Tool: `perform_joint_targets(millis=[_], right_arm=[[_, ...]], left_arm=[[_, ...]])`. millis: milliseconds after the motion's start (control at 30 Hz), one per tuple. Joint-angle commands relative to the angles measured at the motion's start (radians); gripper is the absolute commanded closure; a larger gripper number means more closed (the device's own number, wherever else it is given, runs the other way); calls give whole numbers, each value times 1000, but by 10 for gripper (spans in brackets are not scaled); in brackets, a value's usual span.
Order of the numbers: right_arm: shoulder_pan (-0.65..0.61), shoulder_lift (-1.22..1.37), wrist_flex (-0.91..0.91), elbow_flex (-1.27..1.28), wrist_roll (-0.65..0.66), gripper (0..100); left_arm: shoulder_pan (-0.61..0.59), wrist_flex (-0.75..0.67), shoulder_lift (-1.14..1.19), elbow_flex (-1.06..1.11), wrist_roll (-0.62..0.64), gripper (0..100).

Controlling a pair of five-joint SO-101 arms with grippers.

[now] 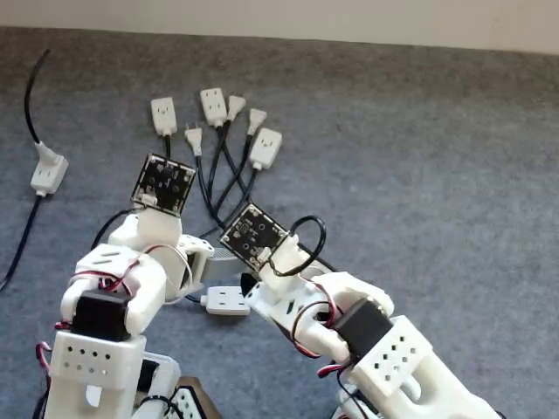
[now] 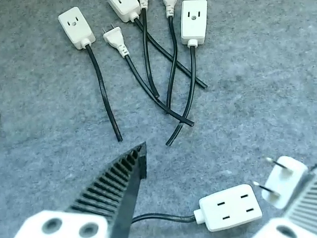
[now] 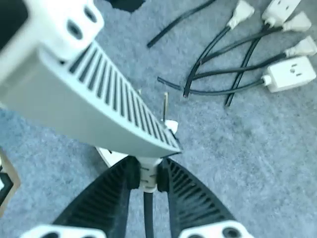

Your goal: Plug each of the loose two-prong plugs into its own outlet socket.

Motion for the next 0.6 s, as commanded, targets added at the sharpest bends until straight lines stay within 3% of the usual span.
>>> perform_joint_targets(millis=[0, 233, 567], right_arm=[[-15, -24, 79, -137, 14, 993], [62, -22, 176, -275, 49, 993], [59, -21, 188, -289, 49, 993]], left_arm=[[-21, -44, 5, 16, -12, 561], [-30, -43, 7, 21, -12, 561], [-30, -48, 7, 50, -12, 561]])
